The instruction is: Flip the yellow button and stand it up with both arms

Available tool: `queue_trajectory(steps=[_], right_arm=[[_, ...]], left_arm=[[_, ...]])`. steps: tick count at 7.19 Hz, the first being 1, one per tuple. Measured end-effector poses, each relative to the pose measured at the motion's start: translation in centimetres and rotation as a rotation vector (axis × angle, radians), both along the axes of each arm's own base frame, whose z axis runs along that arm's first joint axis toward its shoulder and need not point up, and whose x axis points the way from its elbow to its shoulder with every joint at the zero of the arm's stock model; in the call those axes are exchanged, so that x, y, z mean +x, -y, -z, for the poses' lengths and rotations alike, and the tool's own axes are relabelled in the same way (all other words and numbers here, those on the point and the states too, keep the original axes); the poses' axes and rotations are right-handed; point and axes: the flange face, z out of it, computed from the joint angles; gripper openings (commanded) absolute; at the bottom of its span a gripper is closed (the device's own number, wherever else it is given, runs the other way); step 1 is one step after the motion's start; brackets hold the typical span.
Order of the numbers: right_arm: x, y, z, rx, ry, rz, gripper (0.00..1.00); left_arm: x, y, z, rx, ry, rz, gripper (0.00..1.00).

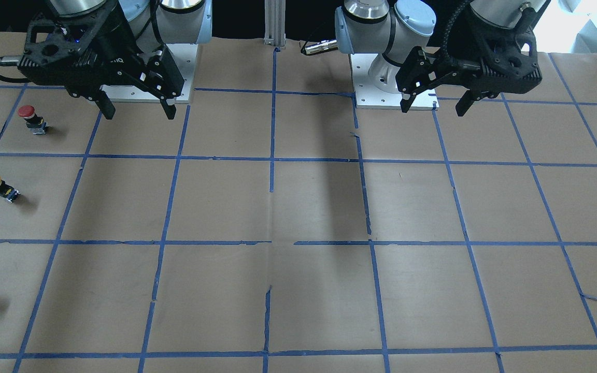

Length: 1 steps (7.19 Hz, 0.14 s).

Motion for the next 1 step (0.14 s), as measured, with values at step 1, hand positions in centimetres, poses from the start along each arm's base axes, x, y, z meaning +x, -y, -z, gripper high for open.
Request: queue_trajectory(steps=[1], right_arm=[[0.0, 0.14, -0.31, -0.024, 0.002, -0.004, 1.0]], left_arm=[[0.0, 0.02, -0.01, -0.001, -0.001, 0.001, 1.0]])
